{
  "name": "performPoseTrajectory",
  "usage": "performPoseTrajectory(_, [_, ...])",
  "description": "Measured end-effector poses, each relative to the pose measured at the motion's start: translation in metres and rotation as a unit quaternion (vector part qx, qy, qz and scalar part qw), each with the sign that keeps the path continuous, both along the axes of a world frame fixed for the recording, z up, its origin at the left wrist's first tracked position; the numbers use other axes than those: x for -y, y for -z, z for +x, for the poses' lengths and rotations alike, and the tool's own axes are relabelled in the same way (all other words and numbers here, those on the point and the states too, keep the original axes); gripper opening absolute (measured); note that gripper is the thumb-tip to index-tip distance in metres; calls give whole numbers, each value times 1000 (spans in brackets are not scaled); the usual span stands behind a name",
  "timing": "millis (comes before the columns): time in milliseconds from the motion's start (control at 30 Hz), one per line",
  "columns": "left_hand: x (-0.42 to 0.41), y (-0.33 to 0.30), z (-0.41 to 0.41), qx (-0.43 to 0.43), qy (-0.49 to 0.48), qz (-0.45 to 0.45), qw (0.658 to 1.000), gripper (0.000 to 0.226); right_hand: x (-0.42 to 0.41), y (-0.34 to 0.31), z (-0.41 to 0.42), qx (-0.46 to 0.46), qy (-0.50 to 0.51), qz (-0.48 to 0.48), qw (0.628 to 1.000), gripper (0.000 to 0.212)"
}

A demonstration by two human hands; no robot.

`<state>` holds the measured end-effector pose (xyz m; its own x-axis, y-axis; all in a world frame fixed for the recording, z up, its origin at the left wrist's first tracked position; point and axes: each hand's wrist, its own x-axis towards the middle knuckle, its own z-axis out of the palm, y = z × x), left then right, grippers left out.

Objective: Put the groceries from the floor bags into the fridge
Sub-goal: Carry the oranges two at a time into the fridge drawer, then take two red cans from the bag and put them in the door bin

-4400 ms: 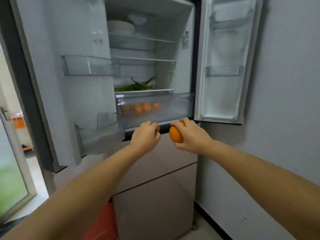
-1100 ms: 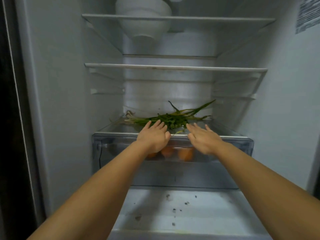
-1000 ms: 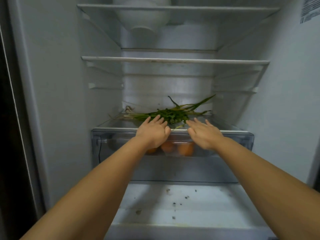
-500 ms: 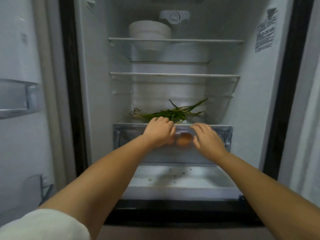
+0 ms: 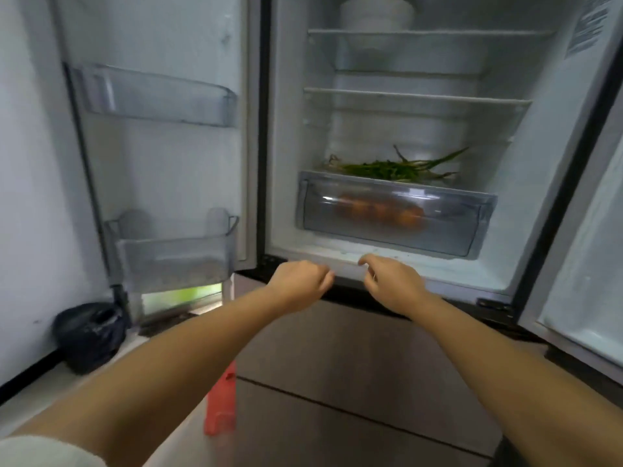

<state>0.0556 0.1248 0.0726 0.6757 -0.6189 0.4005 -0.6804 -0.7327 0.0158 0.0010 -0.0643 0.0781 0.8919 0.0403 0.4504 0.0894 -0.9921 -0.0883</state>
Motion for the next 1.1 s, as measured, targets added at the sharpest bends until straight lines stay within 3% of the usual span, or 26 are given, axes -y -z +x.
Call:
performPoseTrajectory(300, [-134, 97, -148, -120, -237, -70, 961, 36, -128, 96, -76, -112, -179, -28, 977, 20])
performPoseTrajectory(500, [-250, 135, -259, -181, -353, -93, 913, 38, -243, 149, -128, -262, -275, -99, 920, 34])
performPoseTrajectory(700, [-394, 162, -389, -211, -465, -150, 847, 34, -407, 184, -194, -298, -378, -126, 868, 42])
performPoseTrajectory(933, [-585, 189, -558, -260, -599, -123, 747, 32, -616, 216, -311, -329, -469, -131, 809, 44])
performPoseTrajectory(1100, [-679, 198, -617, -259, -653, -137, 698, 33, -721, 223, -362, -332, -509, -139, 782, 42])
